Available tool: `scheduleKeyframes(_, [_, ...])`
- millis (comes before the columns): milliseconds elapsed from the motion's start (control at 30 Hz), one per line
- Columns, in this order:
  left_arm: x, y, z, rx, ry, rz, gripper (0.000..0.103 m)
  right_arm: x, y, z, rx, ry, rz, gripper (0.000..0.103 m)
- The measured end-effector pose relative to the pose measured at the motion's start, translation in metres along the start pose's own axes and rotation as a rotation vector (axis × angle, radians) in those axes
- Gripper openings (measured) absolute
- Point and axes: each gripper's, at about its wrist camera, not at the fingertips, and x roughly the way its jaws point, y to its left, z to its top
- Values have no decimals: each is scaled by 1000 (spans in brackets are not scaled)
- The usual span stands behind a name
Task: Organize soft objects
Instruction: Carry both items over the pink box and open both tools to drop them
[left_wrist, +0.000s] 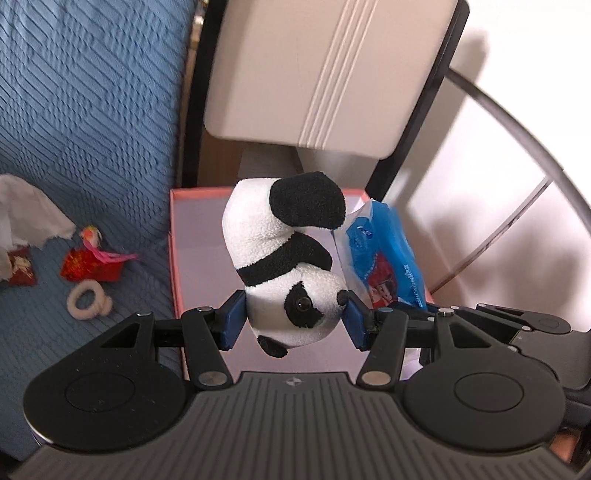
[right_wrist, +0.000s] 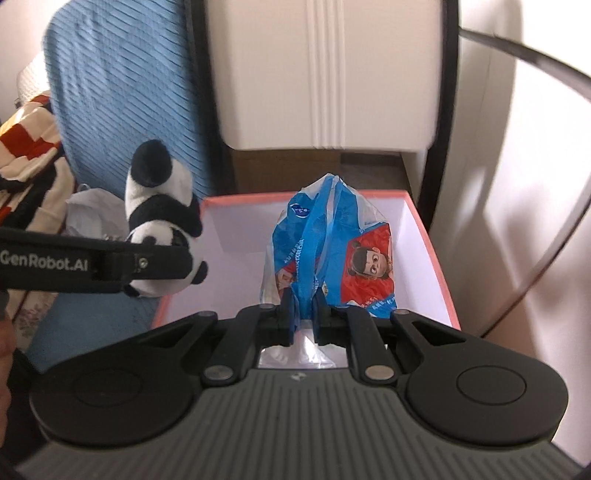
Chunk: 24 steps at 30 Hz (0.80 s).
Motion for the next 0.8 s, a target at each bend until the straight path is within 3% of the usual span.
scheduleKeyframes(367, [45, -15, -15, 27, 69, 21, 61, 38, -24, -29, 27, 92, -6, 13])
scheduleKeyframes(633, [55, -20, -23, 33, 54, 34, 61, 55, -30, -36, 44, 125, 4, 15])
scheduleKeyframes(733, [53, -20, -24, 32, 38, 28, 61, 57, -32, -35, 55, 131, -3, 25])
scheduleKeyframes(800, [50, -20, -24, 37, 31, 29, 61, 59, -32, -32, 70, 135, -15, 38])
